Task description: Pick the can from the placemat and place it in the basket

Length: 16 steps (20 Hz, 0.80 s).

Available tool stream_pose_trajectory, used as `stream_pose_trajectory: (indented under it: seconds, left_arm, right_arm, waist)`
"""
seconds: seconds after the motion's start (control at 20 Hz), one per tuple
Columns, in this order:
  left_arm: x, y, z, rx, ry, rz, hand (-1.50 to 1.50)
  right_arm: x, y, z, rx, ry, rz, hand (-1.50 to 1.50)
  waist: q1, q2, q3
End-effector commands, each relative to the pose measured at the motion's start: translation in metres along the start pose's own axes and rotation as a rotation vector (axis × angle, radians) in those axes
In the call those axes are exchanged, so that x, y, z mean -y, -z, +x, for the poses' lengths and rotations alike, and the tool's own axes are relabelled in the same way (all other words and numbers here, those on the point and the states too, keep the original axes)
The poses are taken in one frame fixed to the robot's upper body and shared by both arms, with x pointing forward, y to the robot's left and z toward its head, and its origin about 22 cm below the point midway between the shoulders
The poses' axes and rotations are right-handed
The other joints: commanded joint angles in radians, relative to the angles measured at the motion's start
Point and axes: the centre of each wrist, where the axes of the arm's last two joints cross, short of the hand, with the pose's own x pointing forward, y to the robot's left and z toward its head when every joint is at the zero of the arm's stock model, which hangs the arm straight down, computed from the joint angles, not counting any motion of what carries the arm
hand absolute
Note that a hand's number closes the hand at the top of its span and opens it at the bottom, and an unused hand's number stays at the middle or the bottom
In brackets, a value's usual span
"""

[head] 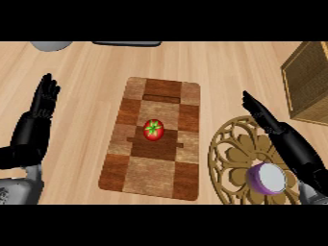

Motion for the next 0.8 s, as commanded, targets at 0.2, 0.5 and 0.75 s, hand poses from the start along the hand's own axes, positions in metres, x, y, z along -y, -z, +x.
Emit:
stream_pose_trajectory:
  seconds: [0.2,0.5,0.75]
  left_arm:
    - [-0.001,-0.061,-0.074,-0.594,-0.056,-0.034,0.00]
    - [-0.023,-0.099,-0.089,-0.830,-0.053,-0.043,0.00]
    - [-0.014,-0.106,-0.086,-0.834,-0.069,-0.057,0.00]
  right_arm:
    - [-0.011,0.042,0.042,0.224,0.290,0.161,1.50]
    - [-0.084,0.006,0.052,0.263,0.196,0.454,-1.50]
    - [-0.085,0.000,0.079,0.186,-0.095,0.310,-1.50]
  waist:
    - [-0.014,0.035,0.016]
    - [-0.044,0.010,0.017]
    - [-0.050,0.005,0.015]
